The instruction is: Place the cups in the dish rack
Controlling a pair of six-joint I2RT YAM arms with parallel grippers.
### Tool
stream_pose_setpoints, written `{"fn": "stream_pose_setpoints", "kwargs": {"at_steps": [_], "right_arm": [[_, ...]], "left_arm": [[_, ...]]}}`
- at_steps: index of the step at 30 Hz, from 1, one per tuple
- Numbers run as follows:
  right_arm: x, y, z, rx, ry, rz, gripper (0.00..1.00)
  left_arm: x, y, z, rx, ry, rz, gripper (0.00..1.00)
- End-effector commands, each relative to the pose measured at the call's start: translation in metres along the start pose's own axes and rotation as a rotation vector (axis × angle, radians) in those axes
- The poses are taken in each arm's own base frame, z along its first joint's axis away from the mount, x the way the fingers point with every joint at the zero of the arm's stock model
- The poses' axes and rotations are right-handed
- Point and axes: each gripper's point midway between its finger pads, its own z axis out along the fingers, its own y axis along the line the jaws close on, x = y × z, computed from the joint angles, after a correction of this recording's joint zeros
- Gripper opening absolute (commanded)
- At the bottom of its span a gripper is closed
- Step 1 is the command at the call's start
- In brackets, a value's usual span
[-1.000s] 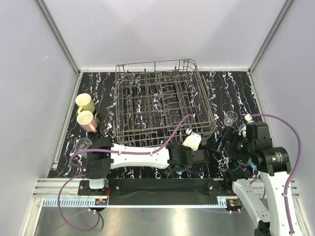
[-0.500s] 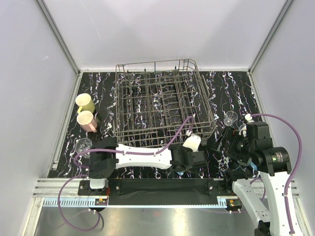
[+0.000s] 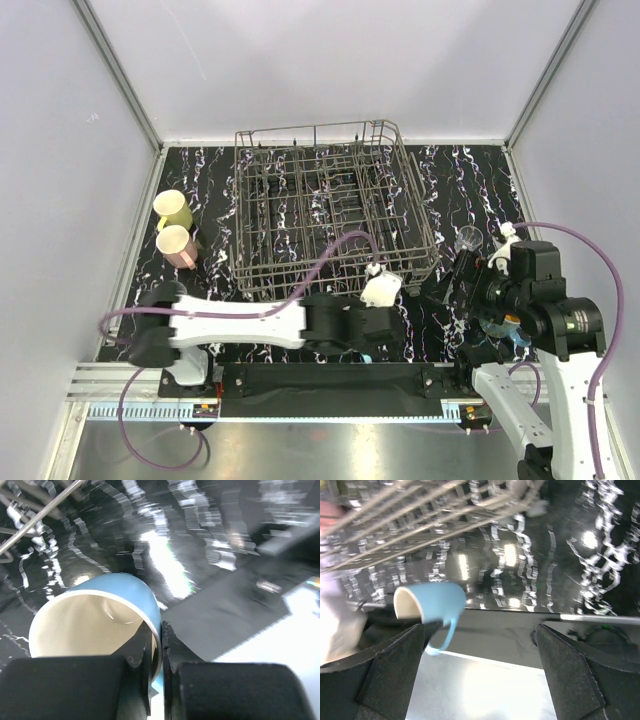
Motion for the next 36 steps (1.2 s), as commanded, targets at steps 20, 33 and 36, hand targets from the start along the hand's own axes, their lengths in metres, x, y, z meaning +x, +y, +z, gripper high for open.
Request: {"fn": "stream_pose_setpoints", "kwargs": {"at_steps": [20, 33, 36], "right_arm": [[-0.081, 0.179, -0.071, -0.813, 0.017, -0.112, 1.00], [-0.140, 0.249, -0.056, -1.053, -0.002, -0.145, 1.00], [-0.140, 0.258, -0.052, -1.099, 0.021, -0.132, 1.00]], "left_arm": [[-0.230, 0.050, -0.285, 0.762, -0.836, -0.152, 0.00], [-0.279, 0.085, -0.320, 1.017, -1.024, -0.220, 0.00], [-0.278, 0.087, -0.326, 1.076, -1.054, -0.219, 0.00]]}}
